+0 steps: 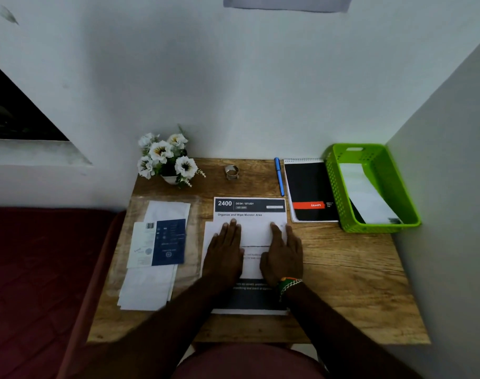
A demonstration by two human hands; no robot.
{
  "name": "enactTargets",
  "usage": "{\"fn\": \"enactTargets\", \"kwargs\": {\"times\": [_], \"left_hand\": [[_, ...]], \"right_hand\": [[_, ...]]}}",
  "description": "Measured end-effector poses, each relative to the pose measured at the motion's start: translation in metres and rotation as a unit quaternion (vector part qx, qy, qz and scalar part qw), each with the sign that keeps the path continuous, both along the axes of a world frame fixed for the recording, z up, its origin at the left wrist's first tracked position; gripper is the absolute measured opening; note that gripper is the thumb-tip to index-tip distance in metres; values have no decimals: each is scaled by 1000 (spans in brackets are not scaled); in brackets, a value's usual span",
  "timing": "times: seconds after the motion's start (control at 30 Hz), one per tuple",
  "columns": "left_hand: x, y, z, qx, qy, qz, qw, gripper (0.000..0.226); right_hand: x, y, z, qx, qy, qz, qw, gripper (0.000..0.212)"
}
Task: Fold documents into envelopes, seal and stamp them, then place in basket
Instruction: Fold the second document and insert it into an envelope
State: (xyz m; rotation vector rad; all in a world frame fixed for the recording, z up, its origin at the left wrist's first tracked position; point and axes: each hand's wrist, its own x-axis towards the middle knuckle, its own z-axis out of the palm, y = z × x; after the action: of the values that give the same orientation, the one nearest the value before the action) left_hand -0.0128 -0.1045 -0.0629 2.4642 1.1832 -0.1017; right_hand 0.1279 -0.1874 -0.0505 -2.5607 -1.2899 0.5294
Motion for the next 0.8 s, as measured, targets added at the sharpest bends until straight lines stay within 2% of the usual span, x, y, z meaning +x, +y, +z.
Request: {"fn": "enactTargets", "kwargs": {"times": [0.13,0.23,0.3,0.4,0.5,0.6,0.8], "left_hand": [[2,0,-1,2,2,0,1000,68],[7,-2,1,1,12,15,1000,71],[10,-4,3,-3,20,12,1000,79],[12,-6,7,-4,37,-51,998,92],[16,-7,6,-1,38,-77,996,84],[10,-3,3,11,31,-27,999,72],[-22,20,4,33,70,87,993,77]], "right_hand": [[20,-11,-1,-17,-23,-16,999,84],[13,-6,7,34,-8,-18,999,80],[4,0,12,62,3,39,997,75],[-8,9,3,42,17,133,990,68],[-8,13,-6,14,33,139,990,68],[-3,11,-9,20,20,141,990,66],[-2,11,-11,17,-2,148,989,62]]}}
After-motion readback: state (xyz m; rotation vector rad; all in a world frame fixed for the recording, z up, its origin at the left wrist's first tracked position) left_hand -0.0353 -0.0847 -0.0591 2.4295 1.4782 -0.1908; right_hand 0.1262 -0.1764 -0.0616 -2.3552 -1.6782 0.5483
